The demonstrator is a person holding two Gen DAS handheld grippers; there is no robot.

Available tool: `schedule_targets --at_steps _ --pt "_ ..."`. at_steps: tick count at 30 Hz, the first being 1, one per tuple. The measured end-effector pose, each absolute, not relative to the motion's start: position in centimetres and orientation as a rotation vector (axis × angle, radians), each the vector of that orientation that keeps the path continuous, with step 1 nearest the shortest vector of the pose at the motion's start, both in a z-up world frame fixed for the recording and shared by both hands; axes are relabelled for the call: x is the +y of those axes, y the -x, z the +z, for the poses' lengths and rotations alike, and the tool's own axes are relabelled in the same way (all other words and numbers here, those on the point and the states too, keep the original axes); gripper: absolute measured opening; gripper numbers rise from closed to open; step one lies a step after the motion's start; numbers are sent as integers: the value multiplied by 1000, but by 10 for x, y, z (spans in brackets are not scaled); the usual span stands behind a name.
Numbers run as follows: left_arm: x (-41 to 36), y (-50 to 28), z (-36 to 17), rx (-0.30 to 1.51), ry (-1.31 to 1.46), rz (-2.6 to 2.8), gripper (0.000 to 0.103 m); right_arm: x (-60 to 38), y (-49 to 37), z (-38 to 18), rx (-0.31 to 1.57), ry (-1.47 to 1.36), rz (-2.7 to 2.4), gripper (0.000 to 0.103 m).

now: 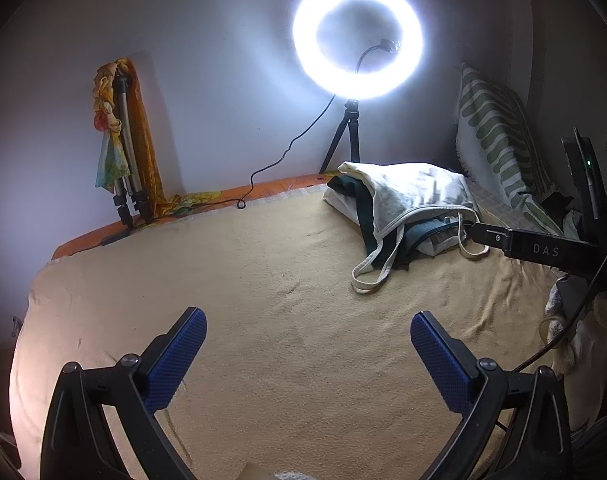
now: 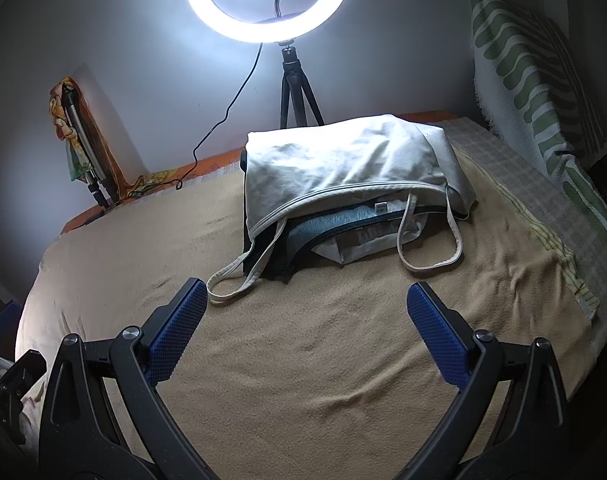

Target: Fold small clothes

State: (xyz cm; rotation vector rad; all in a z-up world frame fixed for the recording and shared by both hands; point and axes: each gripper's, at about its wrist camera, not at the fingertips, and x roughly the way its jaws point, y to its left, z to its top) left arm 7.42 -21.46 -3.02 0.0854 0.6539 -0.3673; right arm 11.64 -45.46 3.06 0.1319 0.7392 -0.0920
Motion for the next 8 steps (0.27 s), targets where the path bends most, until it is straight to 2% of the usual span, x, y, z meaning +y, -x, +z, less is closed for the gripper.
schedule_targets --at_steps 8 --pt "-208 -73 -28 627 -94 -354 103 -454 -118 30 738 -133 -91 102"
